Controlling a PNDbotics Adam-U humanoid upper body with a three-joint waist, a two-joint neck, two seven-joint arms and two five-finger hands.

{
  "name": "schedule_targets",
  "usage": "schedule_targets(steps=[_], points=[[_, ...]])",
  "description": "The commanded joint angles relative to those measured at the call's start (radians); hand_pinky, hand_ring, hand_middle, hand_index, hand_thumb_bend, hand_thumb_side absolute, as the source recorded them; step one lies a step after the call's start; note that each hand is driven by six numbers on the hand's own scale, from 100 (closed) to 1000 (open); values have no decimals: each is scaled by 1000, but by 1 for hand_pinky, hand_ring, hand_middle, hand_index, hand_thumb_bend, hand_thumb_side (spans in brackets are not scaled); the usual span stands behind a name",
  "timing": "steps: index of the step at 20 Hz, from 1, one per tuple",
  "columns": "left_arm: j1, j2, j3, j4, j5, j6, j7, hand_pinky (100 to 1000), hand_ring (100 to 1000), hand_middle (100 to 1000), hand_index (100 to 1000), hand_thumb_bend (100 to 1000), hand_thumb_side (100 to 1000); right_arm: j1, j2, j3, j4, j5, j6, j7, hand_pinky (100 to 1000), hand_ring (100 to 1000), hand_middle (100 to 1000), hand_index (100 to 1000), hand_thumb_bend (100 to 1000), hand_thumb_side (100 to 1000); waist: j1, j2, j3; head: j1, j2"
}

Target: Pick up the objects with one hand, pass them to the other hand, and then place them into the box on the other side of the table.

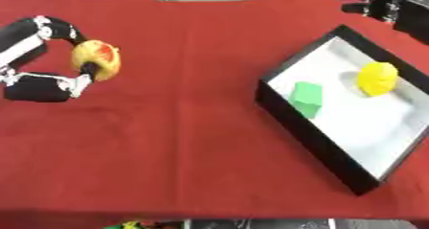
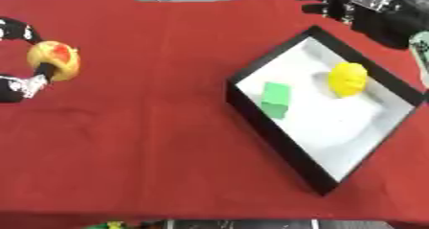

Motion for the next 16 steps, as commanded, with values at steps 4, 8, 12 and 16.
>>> schedule_targets(steps=[4,8,12,16], points=[[-27,-74,24,20,-48,-55,112,891,719,533,646,100,339,-79,22,56,-32,41,-16,72,1000,1000,1000,1000,100,621,-18,-32,2,-12,-22],[-30,-129,29,62,-57,-88,180,898,713,526,653,100,387,-122,58,96,-29,83,-37,115,1000,1000,1000,1000,100,605,-22,-32,2,-19,-21],[-29,-172,22,96,-60,-114,251,900,711,522,647,100,403,-158,95,132,-11,132,-53,147,1000,1000,1000,1000,100,598,-28,-30,4,-25,-21],[-29,-210,13,116,-91,-144,327,899,710,519,644,100,419,-194,129,164,11,166,-66,171,1000,1000,1000,1000,100,590,-33,-28,11,-25,-25]])
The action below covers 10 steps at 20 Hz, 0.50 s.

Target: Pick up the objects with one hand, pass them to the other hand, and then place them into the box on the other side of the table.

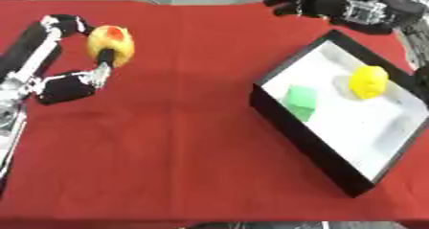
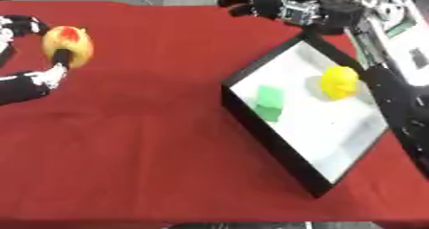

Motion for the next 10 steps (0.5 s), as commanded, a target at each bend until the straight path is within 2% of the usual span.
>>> schedule_targets(steps=[1,10], points=[[-20,-16,-4,2,-28,-22,64,897,710,519,643,100,422,-38,8,15,8,24,-12,18,1000,1000,1000,1000,100,588,-15,-27,5,0,-14],[-25,-61,-45,32,-109,-107,229,890,712,521,640,100,421,-79,44,56,41,80,-51,34,1000,1000,1000,1000,100,546,-28,-19,25,3,-23]])
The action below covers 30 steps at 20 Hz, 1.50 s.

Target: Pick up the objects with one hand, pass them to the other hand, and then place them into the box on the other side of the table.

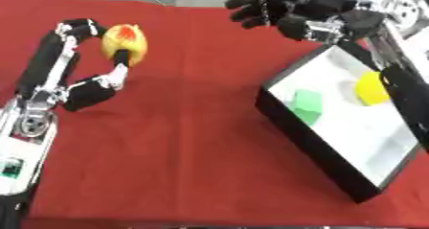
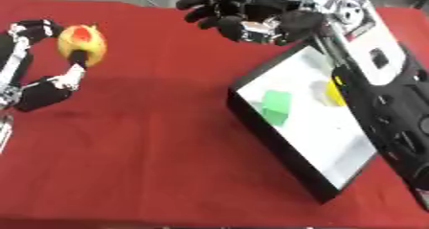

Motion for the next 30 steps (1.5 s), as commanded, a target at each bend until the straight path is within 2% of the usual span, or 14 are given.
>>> schedule_targets(steps=[1,8,14,18,30], points=[[-23,-10,-13,0,-27,-37,59,890,712,522,640,100,422,-30,-1,8,10,30,-23,7,1000,1000,1000,1000,100,540,-13,-18,4,-4,-11],[-31,-36,-43,17,-64,-129,166,885,714,524,638,100,420,-64,25,36,53,88,-82,30,1000,1000,1000,1000,100,454,-14,-10,17,-22,-10],[-44,-59,-59,19,-88,-181,199,876,716,528,638,100,401,-95,52,52,97,132,-115,37,1000,1000,1000,1000,100,420,-14,2,30,-37,-17],[-52,-74,-66,12,-109,-201,212,873,716,530,638,100,395,-109,69,58,127,162,-109,12,1000,1000,1000,1000,100,425,-14,9,42,-52,-18],[-71,-136,-92,0,-146,-243,236,868,714,530,636,100,395,-141,104,71,176,231,-59,-89,1000,1000,1000,1000,100,343,-15,25,90,-103,-27]])
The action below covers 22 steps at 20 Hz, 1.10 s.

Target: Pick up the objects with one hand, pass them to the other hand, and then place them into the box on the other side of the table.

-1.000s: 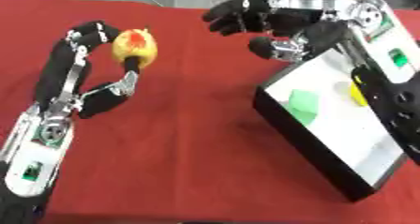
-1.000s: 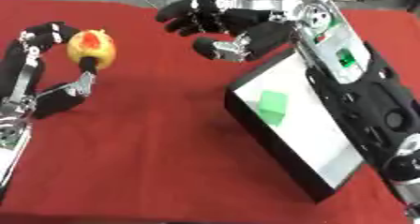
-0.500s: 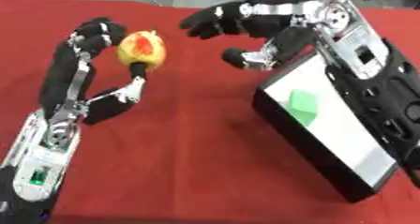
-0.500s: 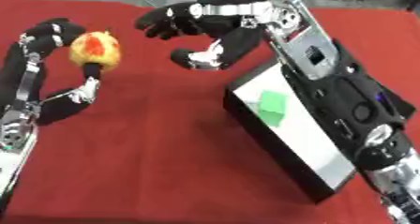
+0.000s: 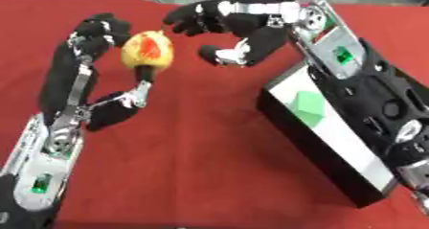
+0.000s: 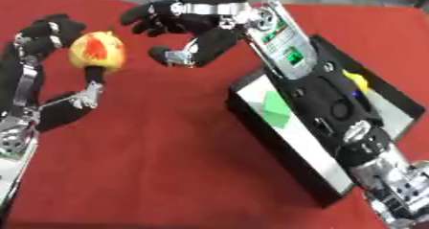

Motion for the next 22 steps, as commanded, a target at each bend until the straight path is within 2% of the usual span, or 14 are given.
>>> schedule_targets(steps=[1,15,22], points=[[-21,-15,-6,-22,-4,-12,5,868,714,530,636,100,398,-26,-7,-2,0,19,10,-21,1000,1000,1000,1000,100,328,-13,1,10,-18,-17],[-39,-47,-15,-13,-39,-42,25,862,717,535,637,100,377,-38,7,18,2,29,-10,45,1000,1000,1000,1000,100,391,-13,13,33,-47,-25],[-43,-54,-9,5,-72,-39,35,861,719,537,638,100,368,-34,7,26,-12,17,-16,91,1000,1000,1000,1000,100,376,-16,15,30,-43,-22]])
